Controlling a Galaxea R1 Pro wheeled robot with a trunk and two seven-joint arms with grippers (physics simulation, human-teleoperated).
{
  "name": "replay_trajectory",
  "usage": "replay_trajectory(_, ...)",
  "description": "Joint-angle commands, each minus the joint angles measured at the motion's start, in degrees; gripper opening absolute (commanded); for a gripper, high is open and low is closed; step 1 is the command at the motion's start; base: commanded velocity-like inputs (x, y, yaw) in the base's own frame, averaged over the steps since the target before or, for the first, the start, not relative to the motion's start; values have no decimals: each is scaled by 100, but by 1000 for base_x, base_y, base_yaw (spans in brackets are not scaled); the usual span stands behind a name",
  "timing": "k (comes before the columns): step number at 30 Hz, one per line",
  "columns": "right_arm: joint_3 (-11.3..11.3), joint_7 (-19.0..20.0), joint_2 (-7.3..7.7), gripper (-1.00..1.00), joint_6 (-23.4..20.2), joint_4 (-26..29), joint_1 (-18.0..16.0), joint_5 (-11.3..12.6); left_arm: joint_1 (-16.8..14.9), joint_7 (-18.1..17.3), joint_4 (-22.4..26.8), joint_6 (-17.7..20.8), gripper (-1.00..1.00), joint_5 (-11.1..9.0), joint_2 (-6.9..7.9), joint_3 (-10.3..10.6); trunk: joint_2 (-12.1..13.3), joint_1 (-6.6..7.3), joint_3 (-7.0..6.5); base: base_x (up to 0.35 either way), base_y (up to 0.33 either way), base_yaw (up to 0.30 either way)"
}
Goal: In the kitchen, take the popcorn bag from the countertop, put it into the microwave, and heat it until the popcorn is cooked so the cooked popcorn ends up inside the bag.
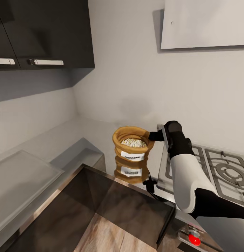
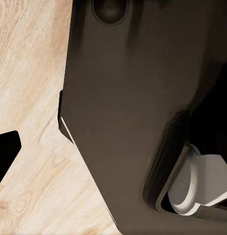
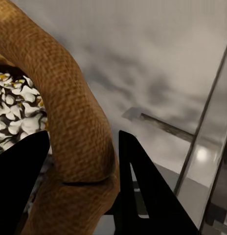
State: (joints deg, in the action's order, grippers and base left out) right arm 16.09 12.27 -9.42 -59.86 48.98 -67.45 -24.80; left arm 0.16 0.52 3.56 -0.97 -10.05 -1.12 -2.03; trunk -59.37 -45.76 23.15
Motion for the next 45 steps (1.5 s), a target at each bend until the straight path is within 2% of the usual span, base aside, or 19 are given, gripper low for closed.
replay_trajectory(1,20,53,-7,-100,-14,6,-5,-58,2,3,6,-10,100,-26,-2,-15,-4,0,5,0,0,0)
replay_trajectory(7,-7,48,-7,-100,-14,6,-5,-58,2,21,13,-17,100,-32,-9,-17,-4,0,5,-153,0,0)
replay_trajectory(20,-10,56,1,-100,-14,36,-5,-57,2,45,12,-17,100,-32,-19,-18,-4,0,5,-344,0,0)
replay_trajectory(27,-14,56,-1,-100,-14,415,-5,-89,2,45,10,-17,100,-32,-19,-19,-4,0,5,-347,0,0)
replay_trajectory(45,-51,48,-19,-100,-14,428,-67,-60,2,45,11,-17,100,-32,-19,-20,-4,0,5,-347,0,0)
